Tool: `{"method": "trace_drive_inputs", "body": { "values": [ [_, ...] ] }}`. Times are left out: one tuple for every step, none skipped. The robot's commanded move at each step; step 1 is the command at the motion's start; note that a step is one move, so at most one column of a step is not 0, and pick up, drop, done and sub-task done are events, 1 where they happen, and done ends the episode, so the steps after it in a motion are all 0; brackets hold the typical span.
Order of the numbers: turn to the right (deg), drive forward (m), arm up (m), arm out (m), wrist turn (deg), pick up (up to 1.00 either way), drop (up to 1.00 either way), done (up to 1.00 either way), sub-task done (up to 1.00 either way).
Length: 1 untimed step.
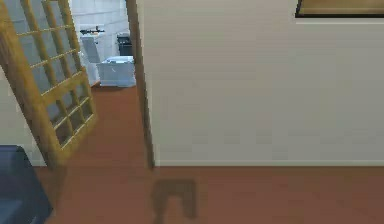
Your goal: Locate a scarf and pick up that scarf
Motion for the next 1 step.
{"method": "trace_drive_inputs", "body": {
  "values": [
    [-27.0,0.0,0.0,0.0,0.0,0.0,0.0,0.0,0.0]
  ]
}}
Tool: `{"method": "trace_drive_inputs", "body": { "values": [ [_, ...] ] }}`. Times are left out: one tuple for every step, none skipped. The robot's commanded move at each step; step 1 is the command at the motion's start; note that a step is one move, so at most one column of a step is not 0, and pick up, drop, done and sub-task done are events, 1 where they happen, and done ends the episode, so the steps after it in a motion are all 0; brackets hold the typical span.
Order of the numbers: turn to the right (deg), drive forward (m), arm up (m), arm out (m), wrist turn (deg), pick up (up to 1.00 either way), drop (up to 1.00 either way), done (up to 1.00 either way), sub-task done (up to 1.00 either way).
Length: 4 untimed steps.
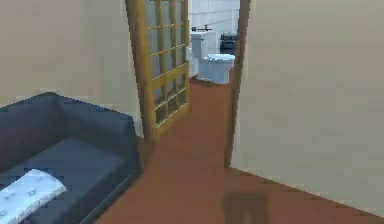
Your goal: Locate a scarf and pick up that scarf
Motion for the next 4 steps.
{"method": "trace_drive_inputs", "body": {
  "values": [
    [0.0,1.0,0.0,0.0,0.0,0.0,0.0,0.0,0.0],
    [12.0,0.0,0.0,0.0,0.0,0.0,0.0,0.0,0.0],
    [0.0,0.6,0.0,0.0,0.0,0.0,0.0,0.0,0.0],
    [-3.0,0.0,0.0,0.0,0.0,0.0,0.0,0.0,0.0]
  ]
}}
